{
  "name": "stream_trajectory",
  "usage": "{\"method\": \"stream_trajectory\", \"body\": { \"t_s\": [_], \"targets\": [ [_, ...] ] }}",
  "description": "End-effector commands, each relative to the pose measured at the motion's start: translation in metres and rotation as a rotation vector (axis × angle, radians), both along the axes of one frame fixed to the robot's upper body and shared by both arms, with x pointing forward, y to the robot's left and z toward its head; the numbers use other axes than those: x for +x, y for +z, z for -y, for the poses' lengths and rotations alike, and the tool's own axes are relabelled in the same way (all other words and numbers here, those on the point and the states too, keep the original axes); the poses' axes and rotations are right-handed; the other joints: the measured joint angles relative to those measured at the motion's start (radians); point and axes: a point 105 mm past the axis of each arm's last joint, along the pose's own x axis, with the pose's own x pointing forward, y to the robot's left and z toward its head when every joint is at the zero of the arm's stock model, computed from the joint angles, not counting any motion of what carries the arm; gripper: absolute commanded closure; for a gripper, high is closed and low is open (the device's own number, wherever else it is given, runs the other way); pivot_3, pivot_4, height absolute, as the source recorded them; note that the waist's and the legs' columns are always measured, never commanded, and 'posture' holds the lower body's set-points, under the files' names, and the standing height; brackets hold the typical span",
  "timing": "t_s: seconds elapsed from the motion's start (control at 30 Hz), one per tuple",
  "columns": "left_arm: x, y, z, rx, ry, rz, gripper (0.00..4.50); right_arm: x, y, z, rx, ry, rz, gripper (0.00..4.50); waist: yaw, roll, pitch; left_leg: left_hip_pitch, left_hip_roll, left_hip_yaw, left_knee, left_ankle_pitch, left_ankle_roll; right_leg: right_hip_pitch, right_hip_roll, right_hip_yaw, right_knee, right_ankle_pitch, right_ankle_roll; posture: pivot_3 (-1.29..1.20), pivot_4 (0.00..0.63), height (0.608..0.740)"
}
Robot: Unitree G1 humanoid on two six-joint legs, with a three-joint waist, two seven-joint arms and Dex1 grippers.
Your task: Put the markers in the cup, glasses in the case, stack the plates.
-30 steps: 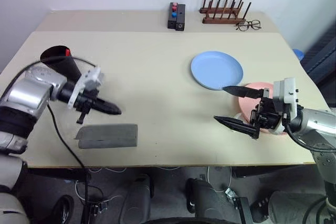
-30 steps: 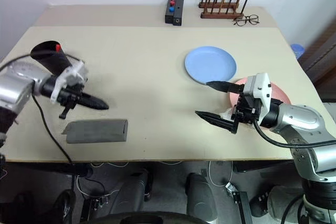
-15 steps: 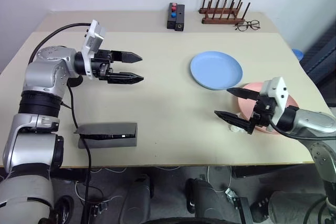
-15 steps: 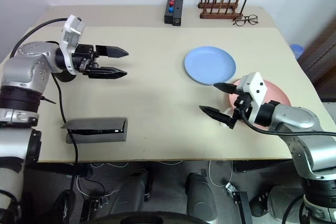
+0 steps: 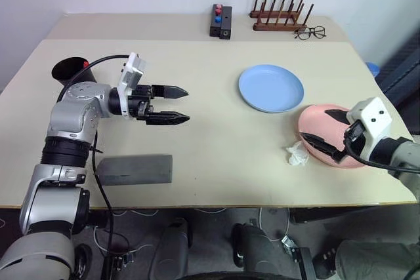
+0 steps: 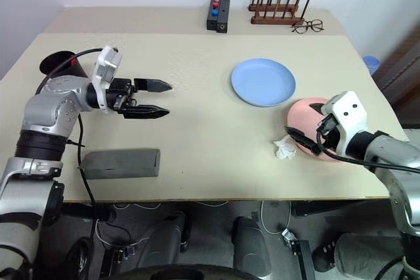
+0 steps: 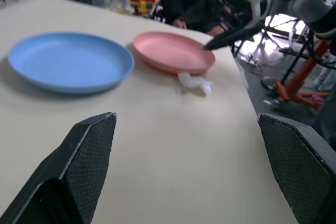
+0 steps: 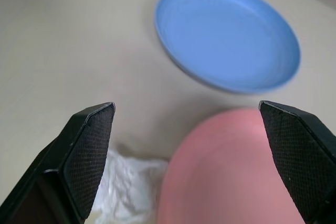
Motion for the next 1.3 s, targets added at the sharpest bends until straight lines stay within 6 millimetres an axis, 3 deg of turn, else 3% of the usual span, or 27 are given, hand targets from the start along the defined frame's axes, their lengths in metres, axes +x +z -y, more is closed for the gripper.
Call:
{"method": "stream_trajectory", "body": {
  "t_s": [0.03,0.33,0.57,0.9,1.1,1.3],
  "targets": [
    [-0.002,0.014,0.004,-0.031,-0.012,0.069,0.04,-0.004,0.012,0.003,-0.016,-0.015,0.061,0.00,-0.001,0.000,0.000,0.000,0.000,0.000,0.000,0.000,0.000,0.000,0.000,0.000,0.000,0.000,0.000,0.00,0.150,0.740],
    [0.001,0.022,0.000,-0.041,0.021,0.089,0.04,-0.034,0.010,0.025,-0.113,-0.081,-0.002,0.00,0.001,0.000,0.000,0.000,0.000,0.000,0.000,0.000,0.000,0.000,0.000,0.000,0.000,0.000,0.000,0.00,0.150,0.740],
    [0.002,0.014,0.005,-0.038,0.002,0.066,0.04,-0.038,0.010,0.038,-0.136,-0.135,-0.027,0.00,0.000,0.000,0.000,0.000,0.000,0.000,0.000,0.000,0.000,0.000,0.000,0.000,0.000,0.000,0.000,0.00,0.150,0.740],
    [-0.006,0.019,0.002,-0.017,0.002,0.062,0.04,-0.033,-0.014,0.051,-0.112,-0.160,-0.186,0.00,0.000,0.000,0.000,0.000,0.000,0.000,-0.001,0.000,0.000,0.000,0.000,0.000,-0.002,0.000,0.000,0.00,0.150,0.740],
    [-0.008,0.013,-0.002,0.009,0.041,0.085,0.04,-0.023,-0.025,0.050,-0.198,-0.135,-0.218,0.00,-0.003,0.000,0.000,0.000,0.000,0.000,-0.001,0.000,0.000,0.000,0.000,0.000,-0.002,0.000,0.000,0.00,0.150,0.740],
    [-0.016,0.020,0.001,-0.017,0.017,0.113,0.04,-0.015,-0.036,0.044,-0.216,-0.095,-0.263,0.00,0.000,0.000,0.000,0.000,0.000,0.000,-0.001,0.000,0.000,0.000,0.000,0.000,-0.003,0.000,0.000,0.00,0.150,0.740]
  ]
}}
